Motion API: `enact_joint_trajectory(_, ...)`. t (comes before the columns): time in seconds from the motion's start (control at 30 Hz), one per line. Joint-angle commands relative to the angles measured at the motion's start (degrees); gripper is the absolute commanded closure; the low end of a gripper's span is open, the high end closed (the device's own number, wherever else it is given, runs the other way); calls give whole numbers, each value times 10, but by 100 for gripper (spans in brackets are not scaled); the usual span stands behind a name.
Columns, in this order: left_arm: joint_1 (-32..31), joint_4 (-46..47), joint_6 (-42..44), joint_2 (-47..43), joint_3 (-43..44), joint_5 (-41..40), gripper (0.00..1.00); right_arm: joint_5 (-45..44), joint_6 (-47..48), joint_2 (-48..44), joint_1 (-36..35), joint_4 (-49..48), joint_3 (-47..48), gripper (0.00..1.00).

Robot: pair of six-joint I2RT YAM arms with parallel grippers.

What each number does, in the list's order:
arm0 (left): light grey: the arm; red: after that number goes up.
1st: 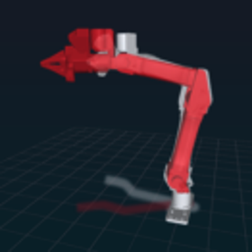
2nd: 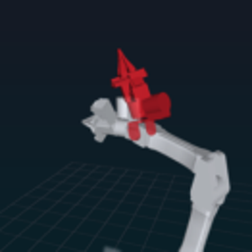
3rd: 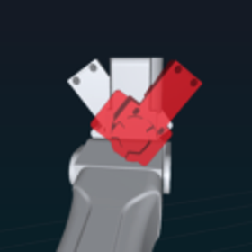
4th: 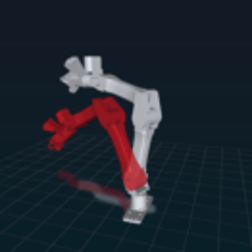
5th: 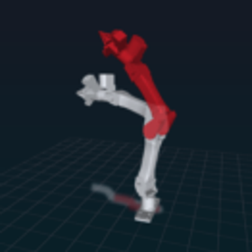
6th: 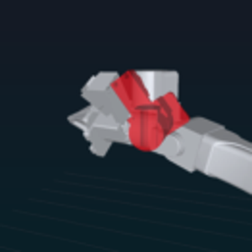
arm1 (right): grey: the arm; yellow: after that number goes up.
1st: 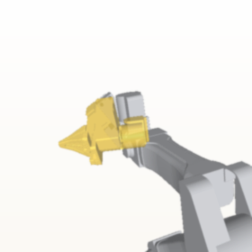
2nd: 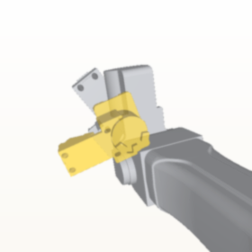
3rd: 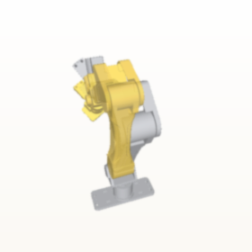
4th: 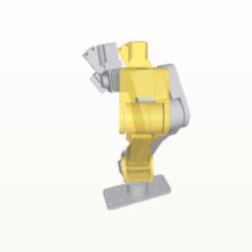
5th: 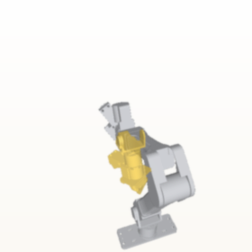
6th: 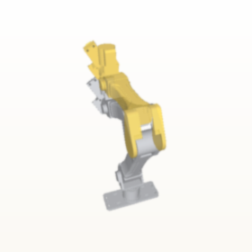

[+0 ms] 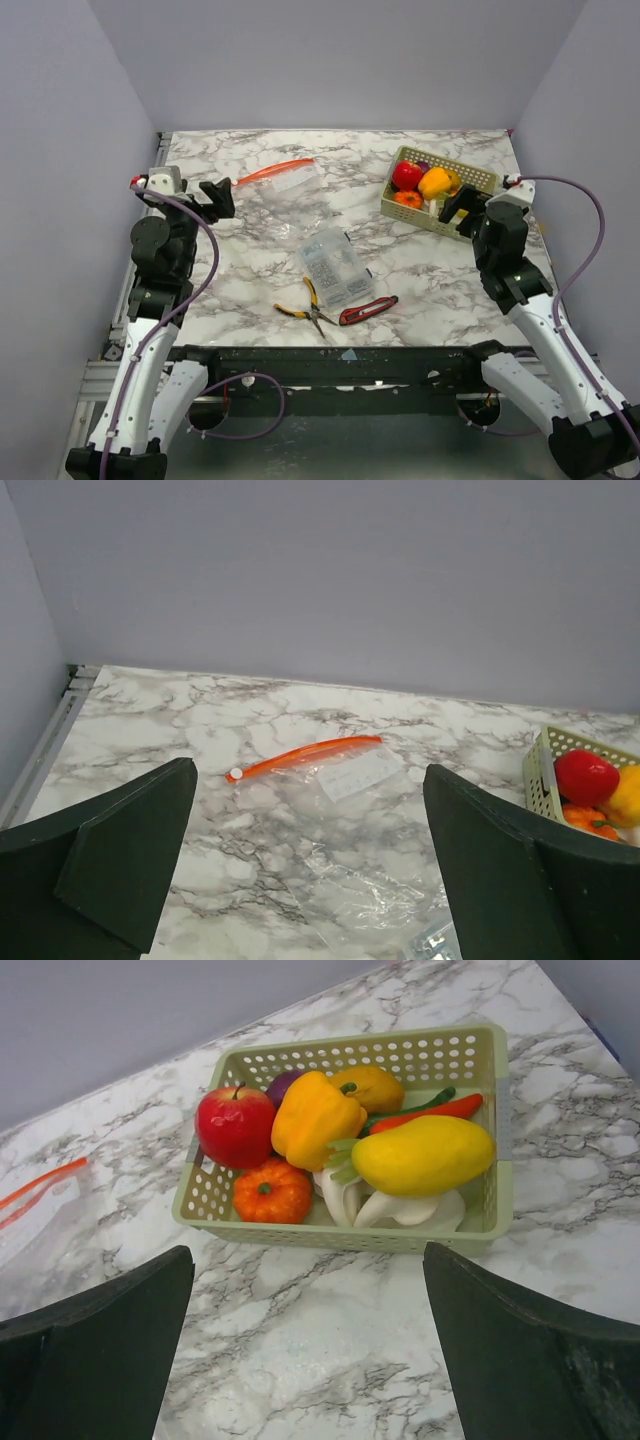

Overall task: Place the food in the zip-top bag and seal the zipper
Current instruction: Pick up the zipper food storage bag at the center of the board.

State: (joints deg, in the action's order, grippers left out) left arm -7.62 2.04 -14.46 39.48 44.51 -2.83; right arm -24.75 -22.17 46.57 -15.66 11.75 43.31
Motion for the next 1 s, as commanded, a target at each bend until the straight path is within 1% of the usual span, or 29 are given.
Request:
enact_joint_trajectory(0.0, 2, -41, -1, 37, 23, -1, 2, 28, -23, 22, 1, -4, 21, 0)
enact_joint_trajectory(0.13, 2, -77, -6, 74, 45, -16, 2, 101, -36, 37, 1, -22, 21, 0)
enact_joint_trajectory(0.27, 2, -107, -14, 115, 68, -2, 1, 166, -55, 51, 1, -49, 6, 0)
enact_joint_trajectory(0.43, 6, -151, -26, 178, 102, 15, 1, 185, -55, 78, 1, -46, 2, 0)
enact_joint_trajectory(0.57, 25, -193, -54, 243, 138, 27, 2, 209, -55, 80, 1, -52, -3, 0)
enact_joint_trajectory(0.7, 67, -195, -125, 317, 155, 100, 1, 227, -66, 80, 1, -67, -13, 0)
enact_joint_trajectory(0.83, 122, -207, -209, 436, 207, 205, 3, 230, -69, 87, 1, -66, -7, 0)
enact_joint_trajectory(0.9, 126, -205, -235, 483, 232, 224, 5, 229, -71, 89, 1, -65, -1, 0)
enact_joint_trajectory(0.97, 127, -188, -252, 517, 249, 221, 5, 225, -73, 88, 1, -67, 2, 0)
